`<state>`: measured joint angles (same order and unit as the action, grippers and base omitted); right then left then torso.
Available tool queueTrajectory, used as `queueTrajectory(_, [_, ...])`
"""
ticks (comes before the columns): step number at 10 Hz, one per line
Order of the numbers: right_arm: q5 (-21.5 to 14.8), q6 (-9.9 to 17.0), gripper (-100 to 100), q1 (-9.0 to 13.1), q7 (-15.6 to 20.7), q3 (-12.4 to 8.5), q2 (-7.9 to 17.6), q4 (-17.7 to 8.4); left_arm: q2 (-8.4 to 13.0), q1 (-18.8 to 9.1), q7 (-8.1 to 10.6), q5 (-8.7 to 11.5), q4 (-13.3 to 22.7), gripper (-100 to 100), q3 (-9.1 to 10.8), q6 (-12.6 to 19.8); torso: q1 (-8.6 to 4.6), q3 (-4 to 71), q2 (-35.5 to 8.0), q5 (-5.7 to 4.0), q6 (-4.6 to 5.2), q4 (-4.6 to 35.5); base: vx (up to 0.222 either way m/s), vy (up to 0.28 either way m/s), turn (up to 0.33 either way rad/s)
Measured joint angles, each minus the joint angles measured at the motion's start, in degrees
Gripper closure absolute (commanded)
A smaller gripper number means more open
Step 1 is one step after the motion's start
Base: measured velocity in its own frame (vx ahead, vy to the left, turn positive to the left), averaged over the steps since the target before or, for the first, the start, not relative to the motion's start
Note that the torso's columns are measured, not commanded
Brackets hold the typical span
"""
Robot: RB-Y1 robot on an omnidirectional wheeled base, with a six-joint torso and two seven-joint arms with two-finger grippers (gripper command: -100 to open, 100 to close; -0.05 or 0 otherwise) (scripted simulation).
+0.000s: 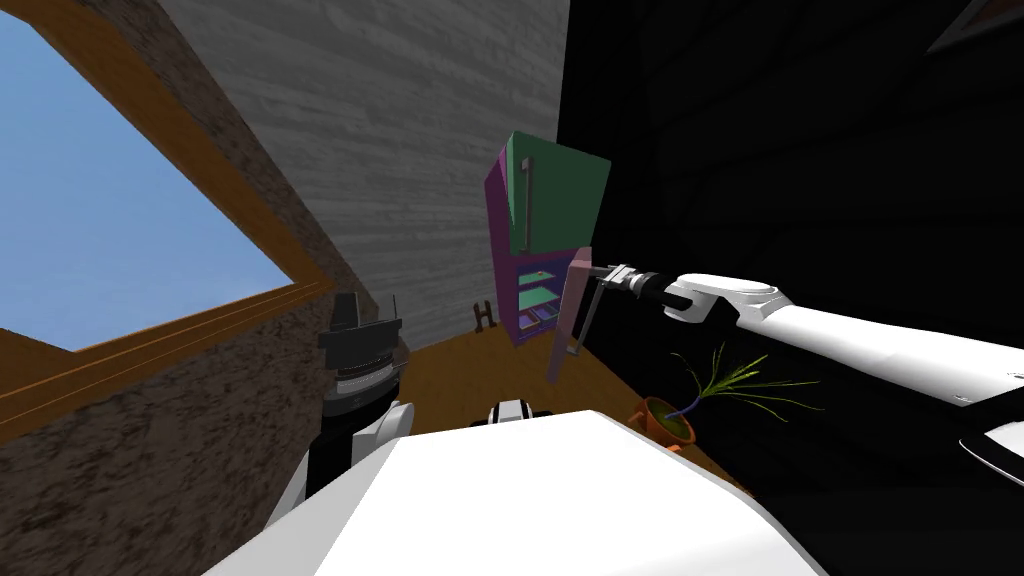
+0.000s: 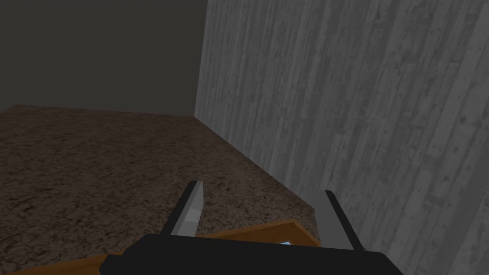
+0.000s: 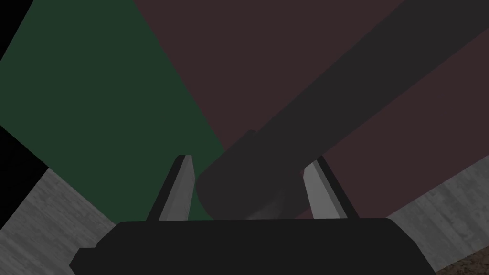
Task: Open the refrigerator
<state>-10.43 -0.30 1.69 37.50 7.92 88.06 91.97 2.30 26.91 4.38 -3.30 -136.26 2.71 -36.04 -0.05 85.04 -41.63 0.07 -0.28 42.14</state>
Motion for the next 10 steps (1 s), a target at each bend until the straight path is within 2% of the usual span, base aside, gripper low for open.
queueTrajectory(1, [-0.1,-0.7,100,0.3,0.0,0.5,-0.2,-0.9,0.0,0.0,0.0,0.0,0.0,0,0.0,0.0,-0.31,0.1,0.1,-0.04,-0.14,0.0,-0.201,-0.284,0.181])
queueTrajectory(2, [-0.1,-1.5,100,-0.1,0.1,-0.1,-0.3,-1.2,0.0,0.0,0.0,0.0,0.0,0,0.01,0.0,-0.32,0.0,0.0,-0.08,0.31,0.1,-0.218,-0.231,0.232])
queueTrajectory(3, [-0.1,-2.1,100,-0.1,0.0,-0.3,-0.1,-2.0,0.0,0.0,0.0,0.0,0.0,0,0.0,0.0,-0.2,-0.1,-0.1,-0.1,0.13,0.0,-0.269,-0.289,0.401])
queueTrajectory(6, [-0.4,-4.6,100,1.3,0.3,0.0,-0.7,-6.0,0.0,0.0,0.0,0.0,0.0,0,0.01,0.0,-0.24,-0.4,-0.6,-0.26,0.3,0.0,-0.281,-0.284,0.286])
queueTrajectory(7, [-0.4,-5.4,100,1.4,0.2,0.1,-0.7,-7.1,0.0,0.0,0.0,0.0,0.0,0,0.01,0.0,-0.29,-0.4,-0.6,-0.29,0.24,0.0,-0.196,-0.205,0.176])
queueTrajectory(9, [-0.5,-5.8,100,1.9,0.3,-0.2,-0.5,-7.9,0.0,0.0,0.0,0.0,0.0,0,0.01,0.0,0.61,-0.4,-0.4,-0.09,0.45,-0.1,-0.086,-0.136,0.095])
queueTrajectory(10, [-0.5,-5.9,100,1.7,0.3,-0.2,-0.5,-7.8,0.0,0.0,0.0,0.0,0.0,0,0.01,0.0,0.13,-0.4,-0.5,-0.07,0.11,0.0,-0.106,-0.217,0.152])
